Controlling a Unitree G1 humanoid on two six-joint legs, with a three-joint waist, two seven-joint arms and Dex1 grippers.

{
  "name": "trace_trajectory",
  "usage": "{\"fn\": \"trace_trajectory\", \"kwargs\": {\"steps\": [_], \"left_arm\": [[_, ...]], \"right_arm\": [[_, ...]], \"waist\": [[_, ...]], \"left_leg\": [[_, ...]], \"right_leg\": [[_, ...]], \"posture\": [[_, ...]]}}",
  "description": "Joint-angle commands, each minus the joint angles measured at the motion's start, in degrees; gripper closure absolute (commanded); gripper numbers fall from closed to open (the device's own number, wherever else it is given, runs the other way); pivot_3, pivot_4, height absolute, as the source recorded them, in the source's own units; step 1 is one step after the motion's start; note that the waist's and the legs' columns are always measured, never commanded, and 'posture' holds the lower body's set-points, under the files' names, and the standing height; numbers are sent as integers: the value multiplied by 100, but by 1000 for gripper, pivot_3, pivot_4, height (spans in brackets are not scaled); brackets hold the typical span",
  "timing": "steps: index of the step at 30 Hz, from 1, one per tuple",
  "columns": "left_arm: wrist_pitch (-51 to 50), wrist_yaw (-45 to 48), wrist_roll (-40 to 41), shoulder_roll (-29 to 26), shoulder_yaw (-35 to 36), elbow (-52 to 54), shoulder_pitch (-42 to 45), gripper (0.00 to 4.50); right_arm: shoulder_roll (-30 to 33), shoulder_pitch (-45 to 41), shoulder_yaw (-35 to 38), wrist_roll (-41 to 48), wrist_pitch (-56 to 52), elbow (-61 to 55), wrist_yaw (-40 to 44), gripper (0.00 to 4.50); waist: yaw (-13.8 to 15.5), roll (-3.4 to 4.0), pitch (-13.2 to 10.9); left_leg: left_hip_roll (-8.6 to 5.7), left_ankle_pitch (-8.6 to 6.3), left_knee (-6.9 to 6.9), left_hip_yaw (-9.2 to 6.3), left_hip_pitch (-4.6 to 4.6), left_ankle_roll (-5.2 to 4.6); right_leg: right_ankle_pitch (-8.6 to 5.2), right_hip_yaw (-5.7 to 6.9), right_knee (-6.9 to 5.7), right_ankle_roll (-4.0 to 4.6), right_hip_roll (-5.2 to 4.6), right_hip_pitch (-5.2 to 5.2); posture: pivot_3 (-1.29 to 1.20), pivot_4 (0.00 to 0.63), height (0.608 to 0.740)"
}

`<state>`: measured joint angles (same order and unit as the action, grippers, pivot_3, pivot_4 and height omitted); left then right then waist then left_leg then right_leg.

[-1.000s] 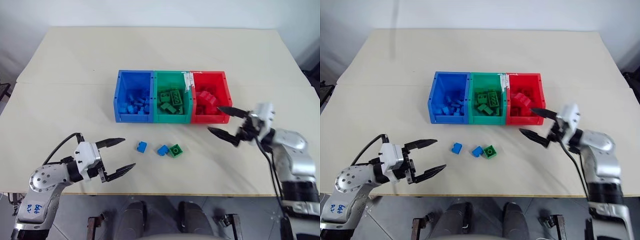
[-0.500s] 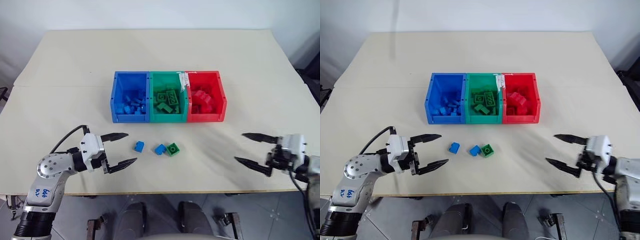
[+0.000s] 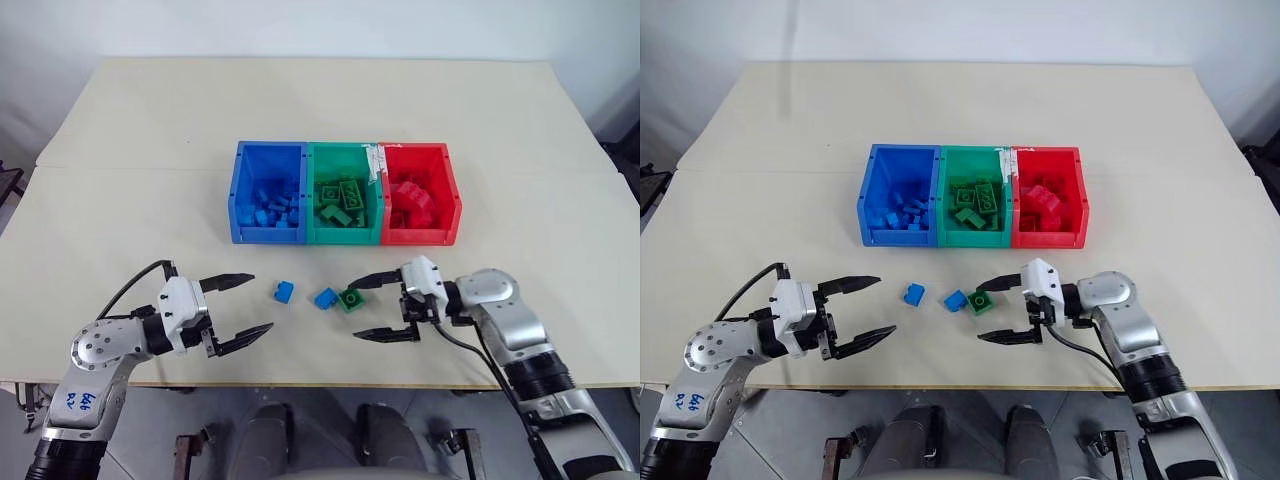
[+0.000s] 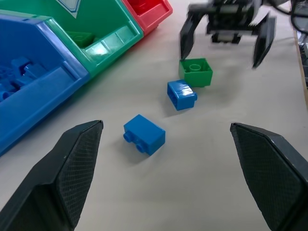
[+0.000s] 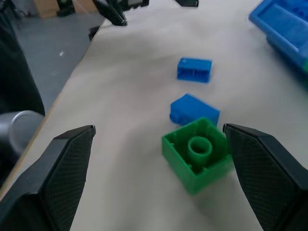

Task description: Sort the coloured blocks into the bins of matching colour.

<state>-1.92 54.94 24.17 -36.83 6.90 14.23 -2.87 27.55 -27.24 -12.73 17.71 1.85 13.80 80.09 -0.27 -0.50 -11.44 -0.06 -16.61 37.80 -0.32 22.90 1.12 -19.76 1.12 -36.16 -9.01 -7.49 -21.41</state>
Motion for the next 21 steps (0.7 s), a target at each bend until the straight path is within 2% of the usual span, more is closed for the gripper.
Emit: {"fn": "trace_trajectory", "kwargs": {"steps": [1, 2, 5, 12, 17, 21], "left_arm": [[-22, 34, 92, -105, 145, 305, -116, 0], [-21, 51, 97, -124, 171, 306, -146, 0], [-8, 58, 96, -162, 244, 305, -223, 0], [17, -94, 55, -99, 297, 387, -341, 0], [61, -200, 38, -77, 351, 416, -436, 0], [102, -293, 70, -64, 550, 419, -594, 0]], "right_arm": [[-195, -291, -137, -295, 267, 584, -27, 60], [-236, -374, -139, -344, 359, 758, -12, 60], [-306, -529, -114, -397, 459, 1093, 67, 685], [-384, -552, 93, -251, 436, 1098, -20, 3016], [-261, -423, 375, 203, -195, 412, -32, 2990], [-440, -995, 823, 592, -934, 76, -704, 2990]], "waist": [[-11, -2, 1], [-14, -2, 1], [-19, -2, 1], [-36, -2, 1], [-46, -2, 1], [-71, -1, 1]], "left_leg": [[1, 0, 1, 0, 0, 0], [3, 0, 1, 0, 0, 1], [2, 0, 1, 1, 2, 1], [2, 0, 12, 1, 2, 0], [3, -1, 11, -4, 5, 1], [4, -1, 12, -4, 7, 1]], "right_leg": [[0, 1, -2, 0, 1, -1], [0, 1, -3, 0, 3, -1], [0, 0, -9, 0, 2, -5], [0, -1, -26, 1, 1, -5], [0, -2, -33, 1, 0, -8], [0, -2, -30, 1, -1, -11]], "posture": [[0, 150, 740], [0, 150, 740], [0, 150, 740], [0, 150, 740], [0, 150, 740], [0, 150, 740]]}}
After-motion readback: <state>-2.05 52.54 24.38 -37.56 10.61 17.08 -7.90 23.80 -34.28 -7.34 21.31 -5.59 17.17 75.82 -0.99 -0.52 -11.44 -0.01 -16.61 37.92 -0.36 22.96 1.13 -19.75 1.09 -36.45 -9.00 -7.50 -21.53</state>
